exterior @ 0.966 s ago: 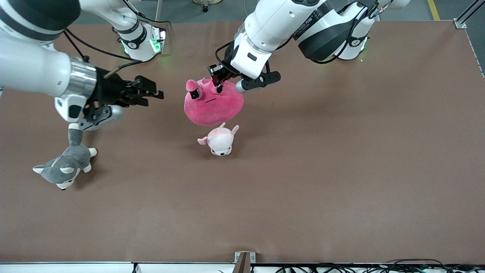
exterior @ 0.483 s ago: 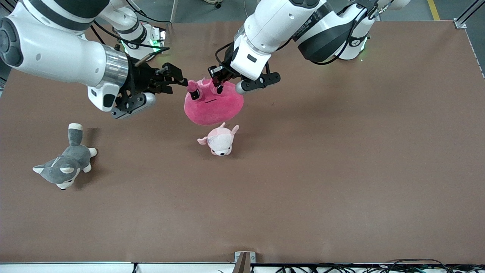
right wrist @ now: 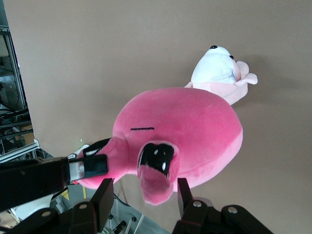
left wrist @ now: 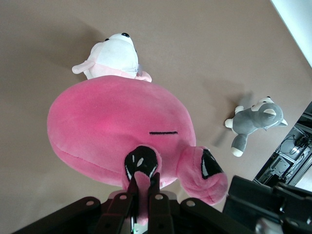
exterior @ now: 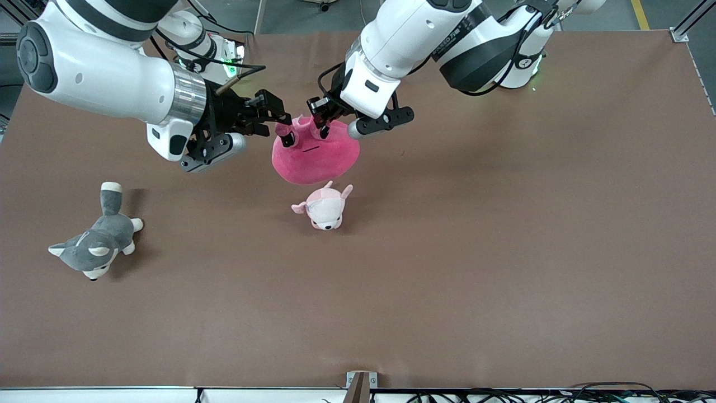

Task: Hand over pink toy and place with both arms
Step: 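Grasp the pink toy with the right gripper beside the left gripper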

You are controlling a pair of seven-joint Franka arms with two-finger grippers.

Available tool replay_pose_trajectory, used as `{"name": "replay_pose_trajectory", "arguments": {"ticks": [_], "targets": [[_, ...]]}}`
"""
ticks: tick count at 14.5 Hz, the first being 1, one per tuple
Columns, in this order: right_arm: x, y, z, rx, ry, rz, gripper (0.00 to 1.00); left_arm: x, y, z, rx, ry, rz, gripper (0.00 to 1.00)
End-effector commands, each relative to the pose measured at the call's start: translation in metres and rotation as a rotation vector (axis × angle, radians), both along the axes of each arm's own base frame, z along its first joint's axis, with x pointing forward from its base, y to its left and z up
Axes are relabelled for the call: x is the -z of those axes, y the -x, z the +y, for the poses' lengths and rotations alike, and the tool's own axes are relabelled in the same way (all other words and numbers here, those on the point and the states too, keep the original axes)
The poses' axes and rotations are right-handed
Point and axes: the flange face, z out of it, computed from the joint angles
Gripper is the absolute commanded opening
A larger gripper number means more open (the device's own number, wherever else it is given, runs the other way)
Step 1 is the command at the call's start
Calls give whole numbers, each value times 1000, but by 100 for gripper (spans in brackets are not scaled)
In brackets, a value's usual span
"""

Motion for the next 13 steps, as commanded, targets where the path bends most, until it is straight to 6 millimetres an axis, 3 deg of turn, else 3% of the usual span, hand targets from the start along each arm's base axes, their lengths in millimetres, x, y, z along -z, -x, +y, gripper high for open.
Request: {"name": "replay_pose_trajectory", "arguments": {"ticks": [1,8,9,12,13], "targets": [[16,3,12,25,-8,5,62,-7,0,-2,-8,13,0,0],[35,11,10,-6,54,58,61,-7,0,-2,-7,13,-1,0],[34,11,11,-6,53,54,52,-6,-1,-2,-7,12,0,0],[34,8,7,-1,49,56,9,-5,-1,-2,-8,12,2,0],[33,8,7,0,48,53,4,-5,-1,-2,-8,12,2,1]]}}
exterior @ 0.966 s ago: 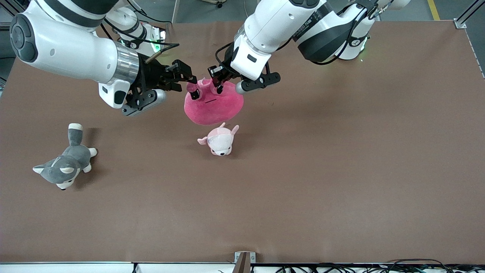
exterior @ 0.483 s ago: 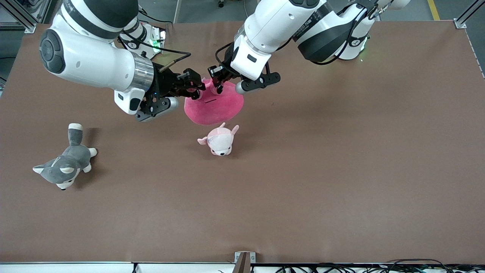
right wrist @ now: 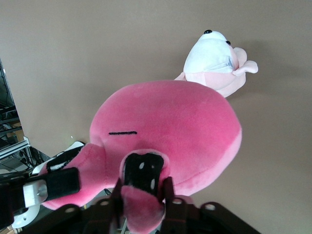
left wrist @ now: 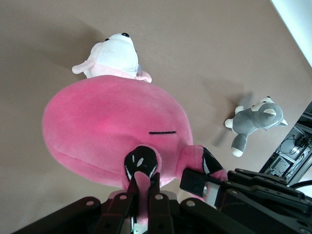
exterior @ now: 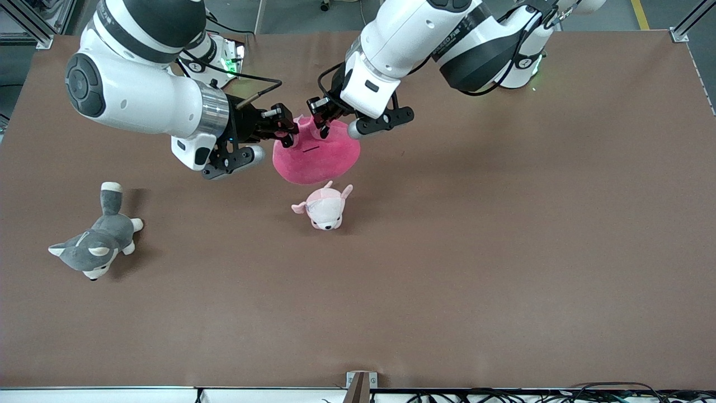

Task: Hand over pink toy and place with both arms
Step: 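Grasp the pink toy with the right gripper beside the left gripper, then open the left gripper and carry the pink toy with the right gripper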

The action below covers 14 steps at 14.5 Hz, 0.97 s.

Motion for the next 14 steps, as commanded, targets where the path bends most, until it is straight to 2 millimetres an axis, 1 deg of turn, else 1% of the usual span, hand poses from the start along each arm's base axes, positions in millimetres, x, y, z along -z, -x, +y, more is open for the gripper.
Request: {"name": "replay_pose_trajectory", "arguments": {"ticks": [1,2,3,4,5,6,7,8,10,11,12,13,14], "targets": [[-6,3,-4,11,10,-4,3,-5,-1,-2,-8,11,1,1],[-6,2,-5,11,9,-10,2,-5,-1,-2,-8,11,1,1],[-7,0,-7,10,8,-17,1,-6,-1,-2,-5,13,-1,7],[-7,-1,-10,15,6,-18,0,-7,-3,0,0,12,-10,32],[-8,-4,-13,23,6,-22,0,-7,-3,1,6,9,-18,76],[-8,-8,-21,41,7,-18,0,-10,-1,0,12,2,-35,100],[-8,-15,-35,66,8,-17,0,-12,-1,3,13,-11,-47,100],[-7,-25,-58,102,9,-14,0,-13,-2,6,13,-25,-57,100],[-5,-46,-111,190,13,-11,0,-30,-2,22,4,-46,-72,100],[8,-59,-138,230,16,7,0,-45,-6,38,-12,-52,-93,100],[28,-74,-168,281,11,41,0,-63,-10,56,-15,-54,-128,100],[58,-89,-195,320,21,81,0,-82,-9,73,-5,-65,-165,100],[89,-101,-217,318,18,103,0,-98,-9,92,4,-85,-193,100]]}}
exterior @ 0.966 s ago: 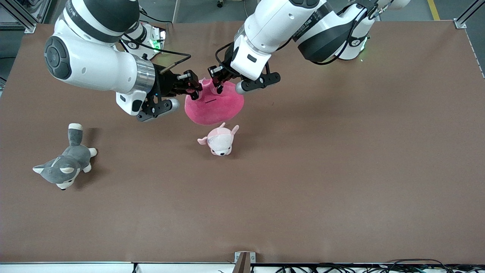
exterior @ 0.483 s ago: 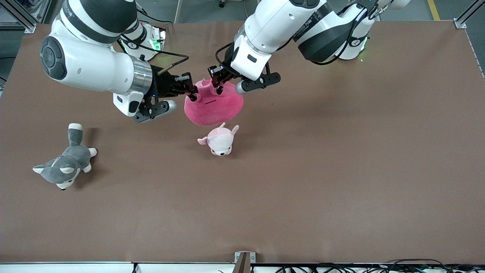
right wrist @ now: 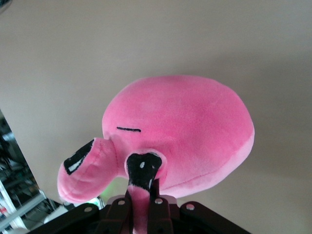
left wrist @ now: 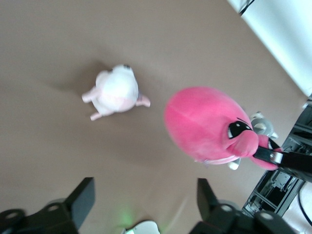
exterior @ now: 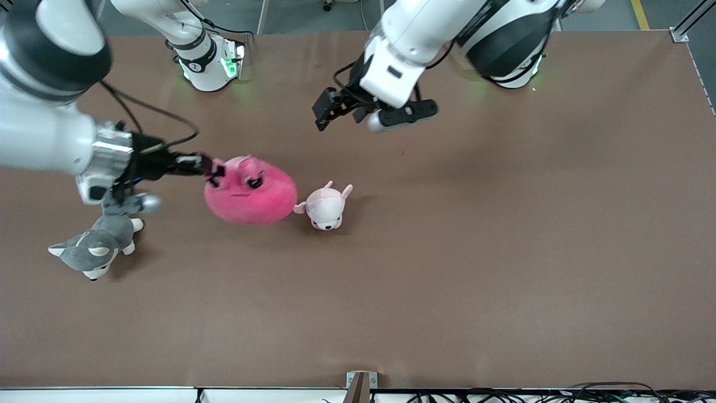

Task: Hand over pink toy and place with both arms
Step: 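Open the left gripper and carry the pink toy with the right gripper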

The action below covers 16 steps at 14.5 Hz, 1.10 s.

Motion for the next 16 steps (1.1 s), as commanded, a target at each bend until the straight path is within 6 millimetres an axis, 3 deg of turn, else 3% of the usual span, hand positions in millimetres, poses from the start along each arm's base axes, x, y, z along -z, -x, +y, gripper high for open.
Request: {"name": "replay_pose_trajectory", "arguments": {"ticks": [1,4,7,10,13,16], "targets": [[73,-35,-52,-2,-27,49,0,-54,13,58,47,-88,-93,100],[109,-54,-78,-48,-47,26,0,-81,28,113,172,-220,-114,100],[133,-58,-92,-106,-69,5,0,-80,24,180,327,-340,-54,100],[164,-53,-105,-164,-104,12,0,-64,-2,246,377,-392,-1,100],[177,-47,-116,-187,-125,34,0,-51,-31,321,405,-393,-2,100],[188,-42,-127,-174,-134,59,0,-12,-52,399,460,-387,16,100]]}}
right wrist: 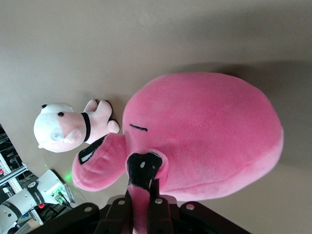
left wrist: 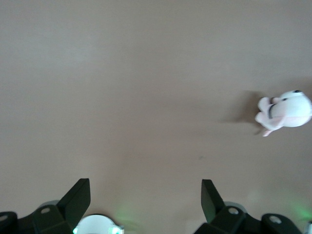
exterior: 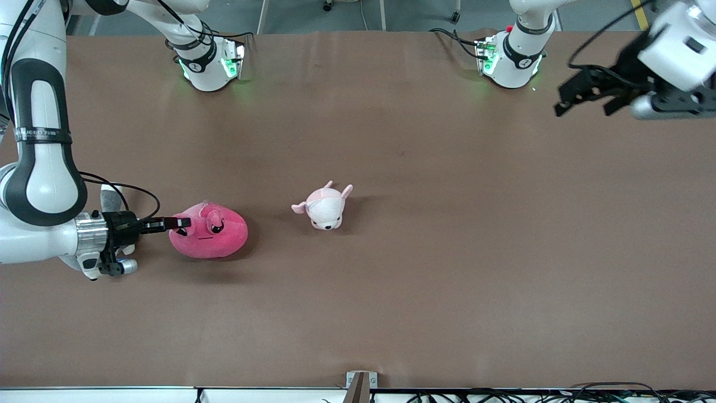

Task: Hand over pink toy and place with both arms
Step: 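Lower the pink toy beside the grey cat and open the right gripper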

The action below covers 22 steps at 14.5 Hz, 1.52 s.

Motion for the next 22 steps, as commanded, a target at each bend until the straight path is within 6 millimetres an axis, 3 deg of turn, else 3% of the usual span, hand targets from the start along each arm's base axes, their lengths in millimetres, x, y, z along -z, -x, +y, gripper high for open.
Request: {"name": "replay_pose_trajectory", "arguments": {"ticks": [1,4,7,8,9,10,12,15,19,22], "targets": [[5,8,-6,-9,-21,14,1,34,-10,55,53,-10,10,100],[23,6,-9,-4,-19,32,2,47,-18,104,75,1,-25,100],[30,6,-18,13,-15,39,6,49,-21,106,78,-9,-36,100],[30,5,-21,22,-3,38,35,49,-22,107,79,-25,-41,100],[29,4,-28,36,4,32,81,50,-23,108,80,-37,-42,100],[21,3,-41,51,5,18,100,52,-25,110,79,-39,-41,100],[-17,-4,-43,49,24,-47,100,52,-28,111,77,-39,-57,100],[-101,-2,-39,113,115,-109,100,50,-29,92,114,-118,-57,100],[-216,32,-13,162,322,-144,100,47,-28,95,102,-125,-63,100],[-277,58,-12,161,483,-248,100,43,-27,101,89,-124,-69,100]]}}
